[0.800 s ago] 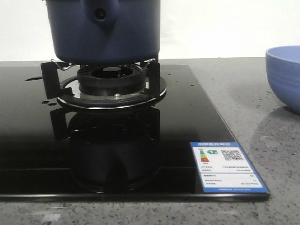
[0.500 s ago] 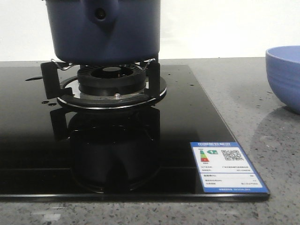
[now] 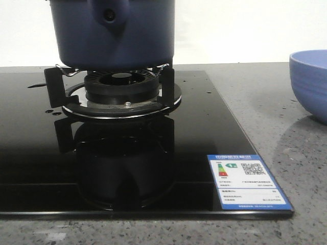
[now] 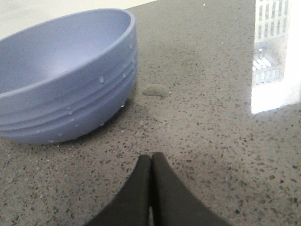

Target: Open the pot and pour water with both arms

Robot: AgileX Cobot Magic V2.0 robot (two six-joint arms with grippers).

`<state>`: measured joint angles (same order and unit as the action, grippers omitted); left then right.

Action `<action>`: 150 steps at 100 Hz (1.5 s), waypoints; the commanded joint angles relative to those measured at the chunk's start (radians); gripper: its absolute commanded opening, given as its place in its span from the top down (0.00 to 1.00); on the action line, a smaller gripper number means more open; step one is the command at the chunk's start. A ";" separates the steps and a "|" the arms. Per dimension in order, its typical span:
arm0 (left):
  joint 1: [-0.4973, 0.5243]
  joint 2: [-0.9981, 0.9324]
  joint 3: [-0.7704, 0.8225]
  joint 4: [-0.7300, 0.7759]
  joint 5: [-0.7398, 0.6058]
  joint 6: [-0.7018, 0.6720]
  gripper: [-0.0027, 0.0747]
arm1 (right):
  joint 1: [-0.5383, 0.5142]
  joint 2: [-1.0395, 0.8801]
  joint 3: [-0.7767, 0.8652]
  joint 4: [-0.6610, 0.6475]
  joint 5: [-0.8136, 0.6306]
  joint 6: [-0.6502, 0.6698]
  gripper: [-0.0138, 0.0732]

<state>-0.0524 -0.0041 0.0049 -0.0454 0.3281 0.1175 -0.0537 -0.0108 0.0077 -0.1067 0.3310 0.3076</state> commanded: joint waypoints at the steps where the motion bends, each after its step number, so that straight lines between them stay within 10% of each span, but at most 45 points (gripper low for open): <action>1: -0.002 -0.026 0.028 0.081 -0.076 -0.010 0.99 | -0.006 -0.017 0.025 -0.014 -0.044 -0.005 0.91; 45: -0.002 -0.026 0.028 0.087 -0.425 -0.038 0.99 | -0.006 -0.017 0.025 0.233 -0.320 -0.005 0.91; 75: -0.002 -0.026 0.019 -0.623 -0.480 -0.130 0.99 | -0.006 -0.017 0.013 0.326 -0.354 -0.005 0.91; 113: -0.002 0.169 -0.251 -0.527 -0.036 -0.102 0.99 | -0.004 0.092 -0.327 0.419 0.151 -0.005 0.91; 150: -0.242 0.535 -0.600 -0.752 0.310 0.438 0.99 | 0.003 0.428 -0.629 0.623 0.727 -0.192 0.91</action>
<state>-0.2149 0.4510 -0.5105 -0.6869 0.5920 0.4191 -0.0554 0.3417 -0.5501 0.3719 0.9937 0.2435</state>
